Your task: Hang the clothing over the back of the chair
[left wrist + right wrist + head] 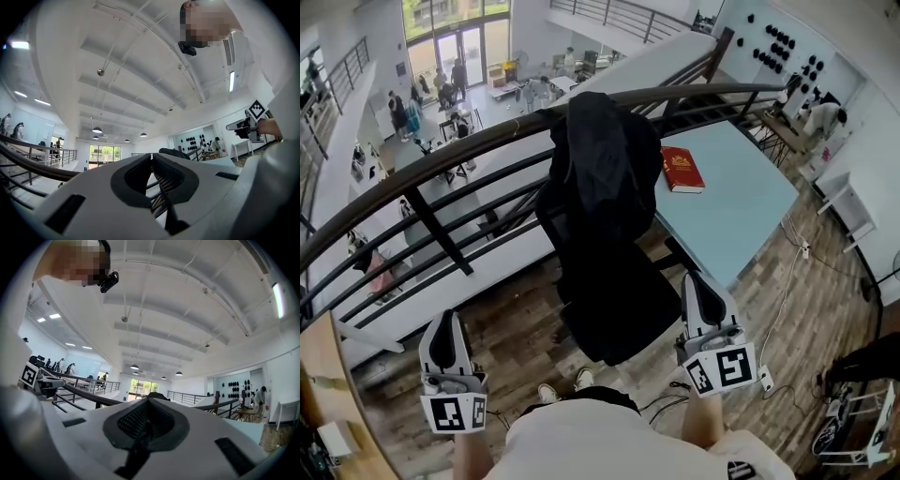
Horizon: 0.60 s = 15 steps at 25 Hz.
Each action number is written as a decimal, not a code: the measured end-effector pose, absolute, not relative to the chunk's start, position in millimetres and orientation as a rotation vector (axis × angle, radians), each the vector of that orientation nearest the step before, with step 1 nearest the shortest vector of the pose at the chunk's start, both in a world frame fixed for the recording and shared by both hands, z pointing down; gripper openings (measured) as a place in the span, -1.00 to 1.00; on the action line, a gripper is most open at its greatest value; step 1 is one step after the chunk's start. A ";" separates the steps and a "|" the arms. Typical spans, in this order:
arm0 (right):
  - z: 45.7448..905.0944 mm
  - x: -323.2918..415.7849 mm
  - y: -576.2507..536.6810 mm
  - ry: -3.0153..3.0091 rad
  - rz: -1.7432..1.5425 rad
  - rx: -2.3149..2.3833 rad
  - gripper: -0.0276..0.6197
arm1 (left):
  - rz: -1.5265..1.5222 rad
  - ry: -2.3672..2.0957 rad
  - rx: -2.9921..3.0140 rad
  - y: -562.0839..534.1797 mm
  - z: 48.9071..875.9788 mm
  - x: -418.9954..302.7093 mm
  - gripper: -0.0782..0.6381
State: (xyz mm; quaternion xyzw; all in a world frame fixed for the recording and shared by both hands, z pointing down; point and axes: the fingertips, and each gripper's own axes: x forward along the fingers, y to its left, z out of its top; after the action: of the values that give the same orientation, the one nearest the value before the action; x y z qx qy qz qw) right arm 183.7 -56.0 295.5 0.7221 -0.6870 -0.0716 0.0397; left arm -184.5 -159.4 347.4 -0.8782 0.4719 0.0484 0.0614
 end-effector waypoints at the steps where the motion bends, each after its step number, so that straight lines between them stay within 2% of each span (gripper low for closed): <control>1: 295.2 178.7 -56.8 -2.106 -0.223 2.198 -0.86 | 0.147 1.428 -2.656 -158.3 346.7 -187.6 -0.68; 15: 300.8 115.8 -60.5 -2.154 -0.251 2.166 -0.86 | 0.169 1.358 -2.690 -157.5 351.6 -223.0 -0.69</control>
State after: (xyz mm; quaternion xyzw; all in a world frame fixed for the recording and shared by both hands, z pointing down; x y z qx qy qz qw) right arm 115.8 -60.5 300.8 0.7062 -0.7023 -0.0817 0.0382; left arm -223.0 -157.5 351.6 -0.8897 0.4489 0.0560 0.0617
